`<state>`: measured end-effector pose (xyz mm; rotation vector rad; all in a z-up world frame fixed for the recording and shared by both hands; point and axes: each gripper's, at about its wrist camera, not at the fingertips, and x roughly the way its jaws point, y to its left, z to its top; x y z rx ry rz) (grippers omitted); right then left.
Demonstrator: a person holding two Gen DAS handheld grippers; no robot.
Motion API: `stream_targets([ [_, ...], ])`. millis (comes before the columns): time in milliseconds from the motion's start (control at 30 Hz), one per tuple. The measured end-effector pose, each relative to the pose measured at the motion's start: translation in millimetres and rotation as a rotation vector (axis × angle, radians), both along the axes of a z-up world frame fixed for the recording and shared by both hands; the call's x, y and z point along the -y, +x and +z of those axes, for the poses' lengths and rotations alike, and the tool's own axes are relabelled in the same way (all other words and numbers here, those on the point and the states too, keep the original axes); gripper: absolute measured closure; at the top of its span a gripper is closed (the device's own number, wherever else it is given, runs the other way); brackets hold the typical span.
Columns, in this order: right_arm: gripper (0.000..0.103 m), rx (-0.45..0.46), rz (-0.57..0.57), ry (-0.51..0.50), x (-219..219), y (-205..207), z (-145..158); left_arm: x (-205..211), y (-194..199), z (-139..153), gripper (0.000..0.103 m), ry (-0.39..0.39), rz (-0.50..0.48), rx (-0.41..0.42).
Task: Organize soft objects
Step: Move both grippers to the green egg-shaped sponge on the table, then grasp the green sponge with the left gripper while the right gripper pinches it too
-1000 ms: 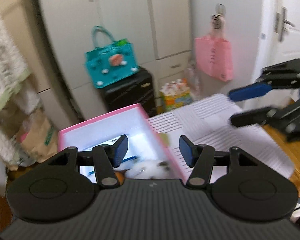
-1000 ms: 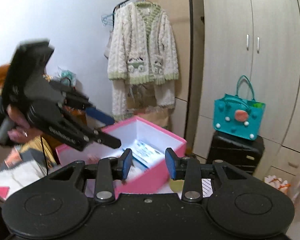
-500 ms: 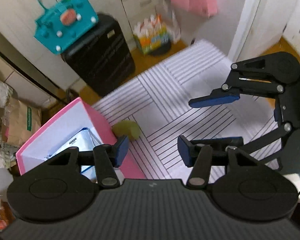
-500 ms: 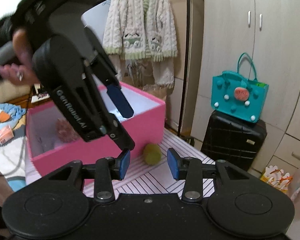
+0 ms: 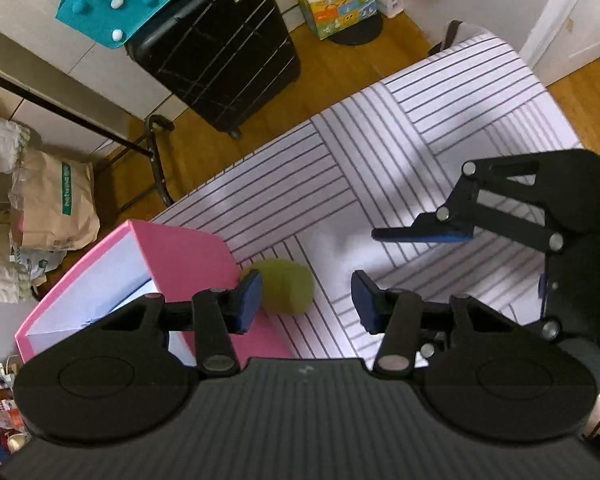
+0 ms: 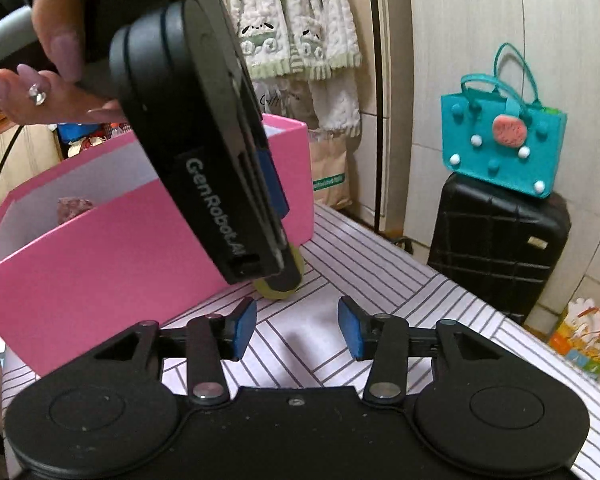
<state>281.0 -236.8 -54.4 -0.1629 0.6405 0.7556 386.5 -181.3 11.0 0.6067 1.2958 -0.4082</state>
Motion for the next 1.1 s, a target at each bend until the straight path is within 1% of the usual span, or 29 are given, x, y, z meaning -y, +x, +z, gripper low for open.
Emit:
stream_targets([
  [200,0.05,0.005,0.026,-0.037,-19.3,1.0,-8.0,-0.2,10.2,-9.2,0.055,0.022,0.009,-0.007],
  [300,0.048,0.009,0.028,-0.047,-28.0,1.8,-10.2,0.9,13.8,-11.5,0.057,0.033,-0.003,0.009],
  [467,0.045,0.009,0.019,-0.052,-39.6,3.3,-12.2,-2.7,15.2,-11.4,0.07,0.054,-0.021,0.028],
  [600,0.045,0.01,0.018,-0.058,-47.3,6.5,-15.1,-7.7,16.0,-8.6,0.071,0.025,-0.027,0.027],
  [633,0.046,0.009,0.02,-0.053,-47.9,5.6,-15.5,-8.6,15.8,-7.7,0.071,0.016,-0.024,0.024],
  [667,0.051,0.009,0.019,-0.05,-48.0,4.1,-15.4,-8.8,15.5,-7.7,0.071,0.01,-0.023,0.021],
  [733,0.066,0.008,0.025,-0.037,-45.9,-2.2,-13.3,-9.8,14.8,-7.0,0.071,-0.006,-0.019,0.016],
  [833,0.066,0.001,-0.009,-0.057,-40.8,-14.1,-9.9,-8.8,10.4,-6.3,0.071,-0.027,-0.028,0.018],
  [933,0.066,-0.006,-0.026,-0.038,-27.0,-24.9,-6.9,-5.4,5.1,-6.1,0.07,-0.073,-0.034,-0.009],
  [1000,0.066,-0.008,-0.051,-0.029,-17.1,-35.6,-4.1,1.4,-0.6,-6.1,0.07,-0.086,-0.051,0.0],
  [1100,0.066,-0.016,-0.086,-0.025,-4.3,-48.1,-1.6,11.1,-8.5,-7.0,0.067,-0.116,-0.067,-0.018],
])
